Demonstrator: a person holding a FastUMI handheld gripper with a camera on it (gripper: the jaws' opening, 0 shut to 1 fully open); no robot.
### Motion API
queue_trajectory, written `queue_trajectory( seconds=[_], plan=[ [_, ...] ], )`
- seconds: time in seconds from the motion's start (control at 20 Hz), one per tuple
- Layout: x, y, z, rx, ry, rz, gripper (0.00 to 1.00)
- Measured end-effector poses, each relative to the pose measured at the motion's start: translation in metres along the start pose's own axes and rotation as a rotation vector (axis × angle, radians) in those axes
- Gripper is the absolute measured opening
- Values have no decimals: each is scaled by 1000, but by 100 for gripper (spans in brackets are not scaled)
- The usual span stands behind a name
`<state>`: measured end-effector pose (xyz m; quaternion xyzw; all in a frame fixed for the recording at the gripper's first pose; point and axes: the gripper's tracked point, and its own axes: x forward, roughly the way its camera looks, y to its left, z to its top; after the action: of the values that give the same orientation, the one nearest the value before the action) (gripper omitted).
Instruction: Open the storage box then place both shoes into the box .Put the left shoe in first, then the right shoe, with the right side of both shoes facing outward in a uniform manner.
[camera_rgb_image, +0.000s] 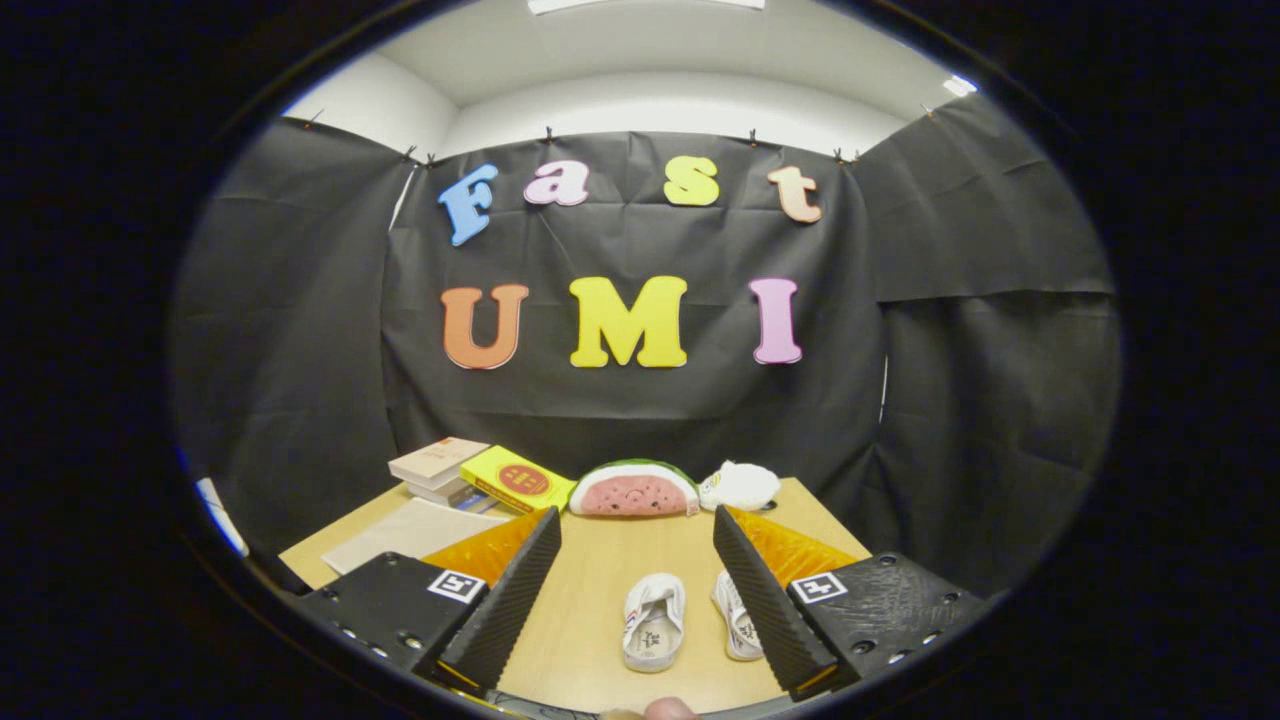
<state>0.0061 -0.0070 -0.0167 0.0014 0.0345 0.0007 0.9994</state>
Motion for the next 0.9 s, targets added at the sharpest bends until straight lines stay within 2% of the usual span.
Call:
queue_trajectory(
  seconds=[0.4, 0.55, 0.75, 0.9],
  plan=[
    [5, -9, -5, 27, 14, 31, 95],
    [14, -1, -15, 62, 42, 94, 94],
    [32, 26, -39, 144, 105, 226, 95],
    [45, 43, -52, 196, 155, 276, 95]
  ],
)
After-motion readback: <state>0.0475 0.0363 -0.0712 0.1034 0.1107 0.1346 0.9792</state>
